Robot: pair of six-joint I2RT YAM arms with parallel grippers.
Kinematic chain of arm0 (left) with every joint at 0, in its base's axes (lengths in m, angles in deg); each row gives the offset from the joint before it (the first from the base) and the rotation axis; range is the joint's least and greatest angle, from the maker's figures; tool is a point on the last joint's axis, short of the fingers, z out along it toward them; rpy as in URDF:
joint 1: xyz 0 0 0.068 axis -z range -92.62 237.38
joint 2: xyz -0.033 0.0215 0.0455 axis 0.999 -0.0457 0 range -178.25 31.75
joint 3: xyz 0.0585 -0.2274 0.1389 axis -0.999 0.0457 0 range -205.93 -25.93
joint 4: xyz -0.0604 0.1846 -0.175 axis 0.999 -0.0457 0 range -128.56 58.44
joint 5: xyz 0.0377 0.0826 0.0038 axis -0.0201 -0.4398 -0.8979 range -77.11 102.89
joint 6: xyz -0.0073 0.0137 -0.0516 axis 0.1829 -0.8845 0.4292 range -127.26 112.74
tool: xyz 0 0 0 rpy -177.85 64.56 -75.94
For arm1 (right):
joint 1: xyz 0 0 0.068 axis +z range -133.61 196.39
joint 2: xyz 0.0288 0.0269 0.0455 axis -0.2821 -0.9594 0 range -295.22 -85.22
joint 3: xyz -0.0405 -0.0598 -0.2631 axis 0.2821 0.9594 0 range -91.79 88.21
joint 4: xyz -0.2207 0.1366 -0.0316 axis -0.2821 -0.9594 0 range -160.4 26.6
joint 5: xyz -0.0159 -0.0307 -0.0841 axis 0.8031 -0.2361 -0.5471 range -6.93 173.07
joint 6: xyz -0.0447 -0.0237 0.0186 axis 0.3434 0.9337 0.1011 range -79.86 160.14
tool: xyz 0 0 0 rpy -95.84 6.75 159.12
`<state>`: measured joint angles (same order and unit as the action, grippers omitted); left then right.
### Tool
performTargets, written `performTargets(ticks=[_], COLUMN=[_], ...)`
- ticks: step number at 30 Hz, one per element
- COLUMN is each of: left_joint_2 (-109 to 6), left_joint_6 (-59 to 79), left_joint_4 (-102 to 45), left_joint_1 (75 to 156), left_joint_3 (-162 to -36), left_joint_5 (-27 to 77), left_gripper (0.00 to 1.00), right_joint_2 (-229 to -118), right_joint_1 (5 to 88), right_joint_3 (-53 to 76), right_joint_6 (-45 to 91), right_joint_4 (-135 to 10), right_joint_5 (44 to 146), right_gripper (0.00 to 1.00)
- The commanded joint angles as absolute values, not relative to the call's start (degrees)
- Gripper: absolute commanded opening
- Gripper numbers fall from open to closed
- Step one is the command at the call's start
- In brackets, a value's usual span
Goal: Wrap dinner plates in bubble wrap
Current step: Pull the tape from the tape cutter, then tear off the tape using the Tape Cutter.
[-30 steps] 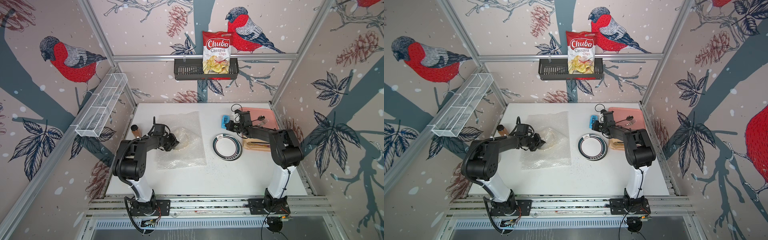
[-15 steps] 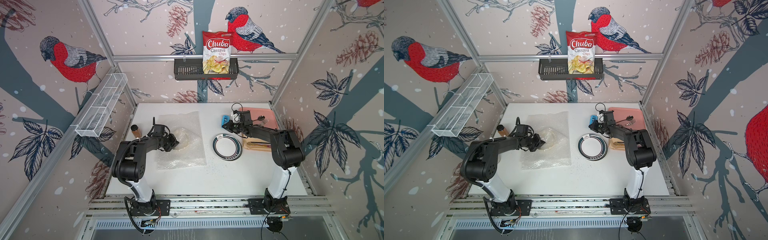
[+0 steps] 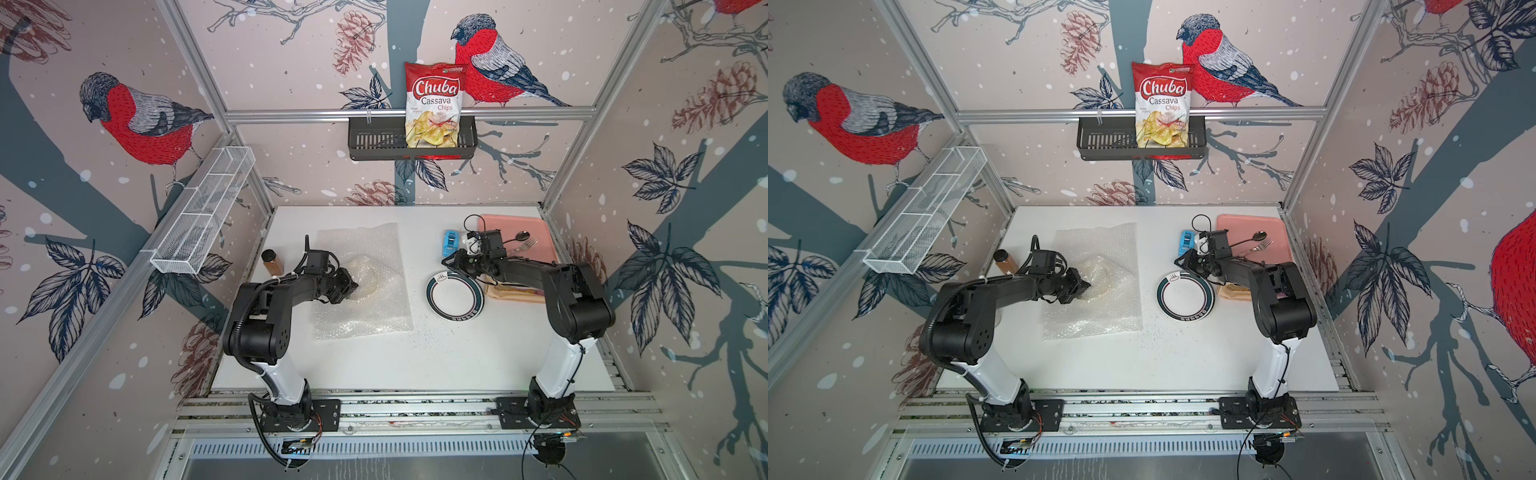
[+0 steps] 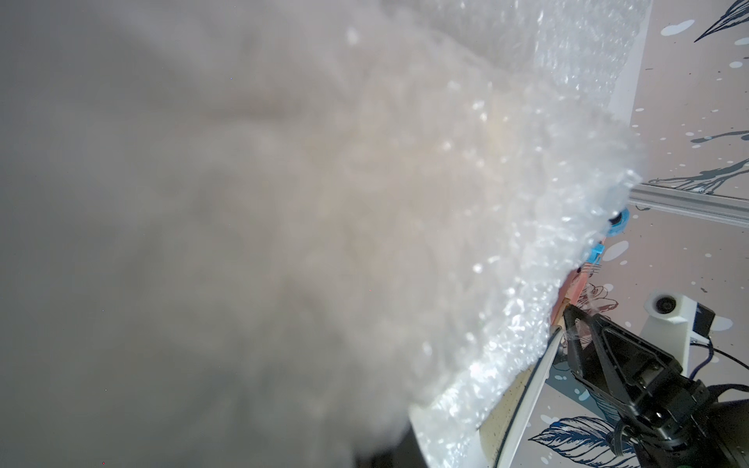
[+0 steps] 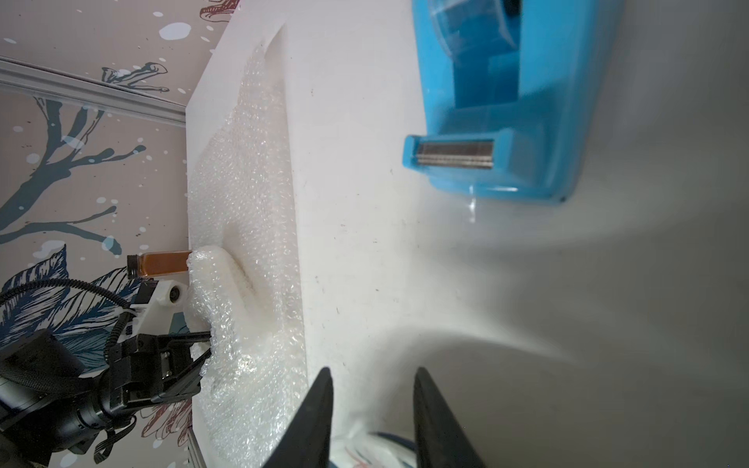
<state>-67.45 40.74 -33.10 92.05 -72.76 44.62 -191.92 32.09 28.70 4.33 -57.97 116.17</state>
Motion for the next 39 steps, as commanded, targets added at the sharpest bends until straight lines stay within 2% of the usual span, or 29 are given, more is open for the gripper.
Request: performTargets(ticks=[1,5,13,19,26,36,39], left_joint_2=[-68.0,-68.4,-69.0,-69.3,-69.4,-69.7,-69.9], left_joint_6=[40.7,40.6,40.3,40.1,40.5,40.6,40.6], left_joint_4=[-40.2,-39.9,-39.6,-40.1,-40.8,-42.3,-42.3], left_joint_1=[91.8,91.4,91.1,91.1,91.1,91.1,91.1], left_joint_3=[-72.0,-72.1,-72.1,-72.9,-73.1,-74.1,-74.2], left_joint_5=[41.4,41.7,42.2,42.1,41.5,40.4,40.2], left_gripper=[0.00,0.00,0.00,0.00,0.00,0.00,0.00], right_joint_2=[-188.9,-184.4,-179.7,-187.0,-198.1,-204.7,-205.3], right_joint_1=[31.6,30.9,29.4,26.4,25.3,27.0,27.0], right_joint_3=[28.8,30.1,29.8,28.3,23.0,20.2,21.2], right_joint_6=[6.5,5.8,10.0,10.6,4.1,1.6,1.1], right_joint_4=[-60.5,-62.5,-71.9,-62.1,-50.4,-47.5,-46.0], right_joint_5=[115.4,115.8,109.6,112.7,121.5,124.6,124.5], right_gripper=[0.44,0.50,0.51,0.52,0.52,0.52,0.49])
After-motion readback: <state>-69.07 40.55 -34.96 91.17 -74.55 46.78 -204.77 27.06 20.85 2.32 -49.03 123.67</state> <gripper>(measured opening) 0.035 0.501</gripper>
